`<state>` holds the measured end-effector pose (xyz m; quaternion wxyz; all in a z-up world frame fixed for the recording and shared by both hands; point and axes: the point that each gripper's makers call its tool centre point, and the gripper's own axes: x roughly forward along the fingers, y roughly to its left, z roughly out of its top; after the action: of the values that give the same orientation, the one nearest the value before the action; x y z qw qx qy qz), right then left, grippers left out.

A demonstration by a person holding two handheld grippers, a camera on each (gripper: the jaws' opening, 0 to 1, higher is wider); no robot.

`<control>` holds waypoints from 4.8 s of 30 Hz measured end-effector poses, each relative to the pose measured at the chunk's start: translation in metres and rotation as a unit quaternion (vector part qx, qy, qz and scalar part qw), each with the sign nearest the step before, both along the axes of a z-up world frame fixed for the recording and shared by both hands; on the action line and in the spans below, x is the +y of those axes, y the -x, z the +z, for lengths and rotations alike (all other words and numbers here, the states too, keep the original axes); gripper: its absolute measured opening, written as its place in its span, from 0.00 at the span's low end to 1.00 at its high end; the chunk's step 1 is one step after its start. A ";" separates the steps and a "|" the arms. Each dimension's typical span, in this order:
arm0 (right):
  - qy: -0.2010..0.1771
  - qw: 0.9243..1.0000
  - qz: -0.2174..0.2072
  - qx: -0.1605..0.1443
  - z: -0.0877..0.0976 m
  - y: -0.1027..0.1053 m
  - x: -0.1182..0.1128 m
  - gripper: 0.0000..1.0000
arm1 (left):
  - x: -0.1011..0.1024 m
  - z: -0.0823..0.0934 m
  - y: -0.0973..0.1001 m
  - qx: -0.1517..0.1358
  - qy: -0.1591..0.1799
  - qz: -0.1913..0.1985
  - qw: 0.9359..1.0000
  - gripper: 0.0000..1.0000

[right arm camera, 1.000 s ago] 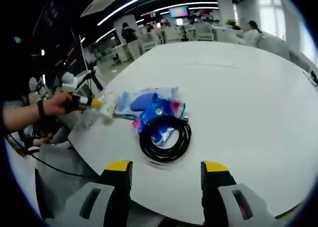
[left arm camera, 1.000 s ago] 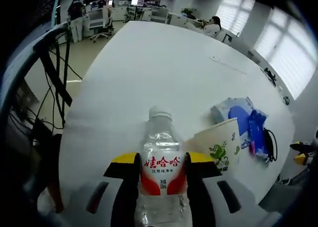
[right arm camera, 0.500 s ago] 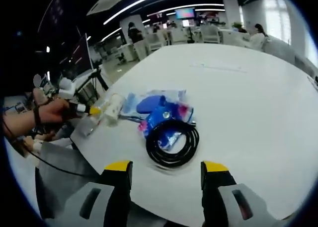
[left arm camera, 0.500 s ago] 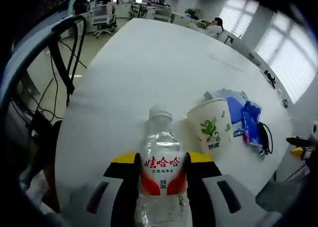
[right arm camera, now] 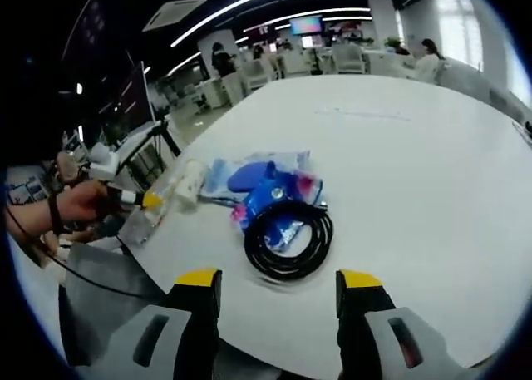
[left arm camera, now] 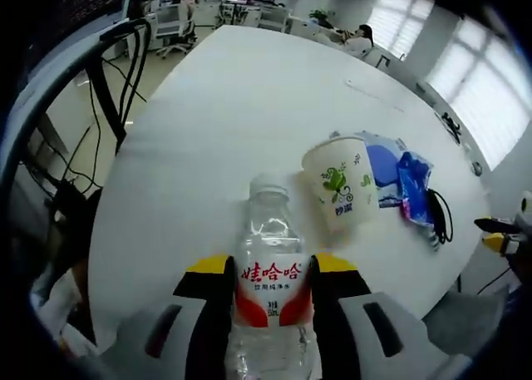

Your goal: Arrange the tabletop items into an orderly group along one side of the table until the central work area is clear of visible clutter.

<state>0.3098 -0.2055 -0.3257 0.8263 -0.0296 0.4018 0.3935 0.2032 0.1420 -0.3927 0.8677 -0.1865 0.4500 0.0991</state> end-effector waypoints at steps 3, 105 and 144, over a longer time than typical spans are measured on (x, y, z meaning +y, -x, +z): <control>0.000 1.000 0.000 0.000 -0.001 0.000 -0.001 0.56 | -0.005 0.001 0.004 0.007 -0.005 -0.008 1.000 0.37; -0.020 1.000 -0.006 0.004 -0.007 0.005 -0.014 0.57 | 0.005 0.069 0.028 -0.012 -0.058 -0.057 0.997 0.36; -0.008 1.000 0.007 0.021 -0.020 0.017 -0.005 0.57 | -0.020 0.063 0.070 -0.035 -0.140 -0.052 0.988 0.36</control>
<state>0.2931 -0.2103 -0.3459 0.8151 -0.0173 0.4154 0.4033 0.1334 0.1225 -0.3299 0.9046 -0.0430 0.4097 0.1095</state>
